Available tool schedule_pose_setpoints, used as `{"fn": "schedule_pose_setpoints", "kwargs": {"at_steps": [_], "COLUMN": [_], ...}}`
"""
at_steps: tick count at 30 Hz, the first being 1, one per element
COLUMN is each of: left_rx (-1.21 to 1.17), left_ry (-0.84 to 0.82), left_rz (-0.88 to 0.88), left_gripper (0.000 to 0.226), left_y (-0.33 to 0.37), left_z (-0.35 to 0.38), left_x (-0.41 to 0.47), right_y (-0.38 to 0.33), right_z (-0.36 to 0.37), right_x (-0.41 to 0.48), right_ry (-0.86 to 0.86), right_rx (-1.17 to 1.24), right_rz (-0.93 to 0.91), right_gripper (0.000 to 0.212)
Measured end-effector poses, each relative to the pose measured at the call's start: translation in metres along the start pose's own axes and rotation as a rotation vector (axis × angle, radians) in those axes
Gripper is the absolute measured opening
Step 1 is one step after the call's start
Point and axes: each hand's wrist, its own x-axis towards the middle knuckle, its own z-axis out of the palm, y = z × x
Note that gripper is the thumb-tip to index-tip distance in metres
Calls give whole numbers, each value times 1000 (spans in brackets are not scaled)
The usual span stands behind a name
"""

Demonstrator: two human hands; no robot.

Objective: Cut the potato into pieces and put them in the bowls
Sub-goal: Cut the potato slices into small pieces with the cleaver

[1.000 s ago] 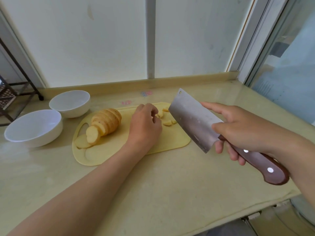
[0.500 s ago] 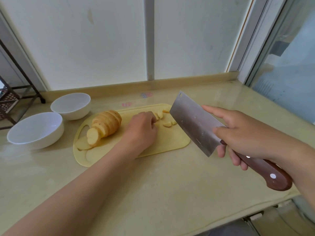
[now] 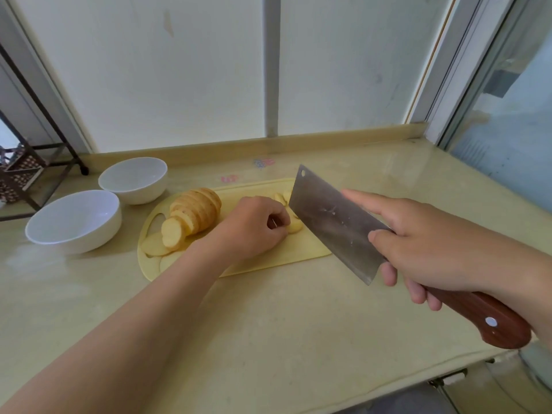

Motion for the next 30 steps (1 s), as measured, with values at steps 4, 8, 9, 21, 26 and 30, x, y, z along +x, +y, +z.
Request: {"fn": "schedule_pose_setpoints", "kwargs": {"at_steps": [4, 8, 9, 21, 26, 30], "left_rx": [-32, -43, -44, -52, -68, -58], "left_ry": [22, 44, 49, 146, 168, 157], "left_rz": [25, 55, 66, 189, 180, 164], "left_gripper": [9, 10, 11, 9, 7, 4], "left_y": [-4, -7, -7, -13, -13, -14], "left_z": [2, 4, 5, 12, 12, 12], "left_x": [-2, -4, -4, -5, -6, -6], "right_y": [-6, -10, -11, -36, -39, -36], "right_z": [2, 2, 2, 25, 33, 21], "right_x": [-2, -4, -5, 28, 56, 62], "right_ry": [-41, -70, -77, -120, -56, -6], "right_rx": [-77, -170, -187, -346, -228, -72], "right_rz": [7, 13, 18, 43, -18, -41], "right_gripper": [70, 69, 69, 80, 80, 82]}}
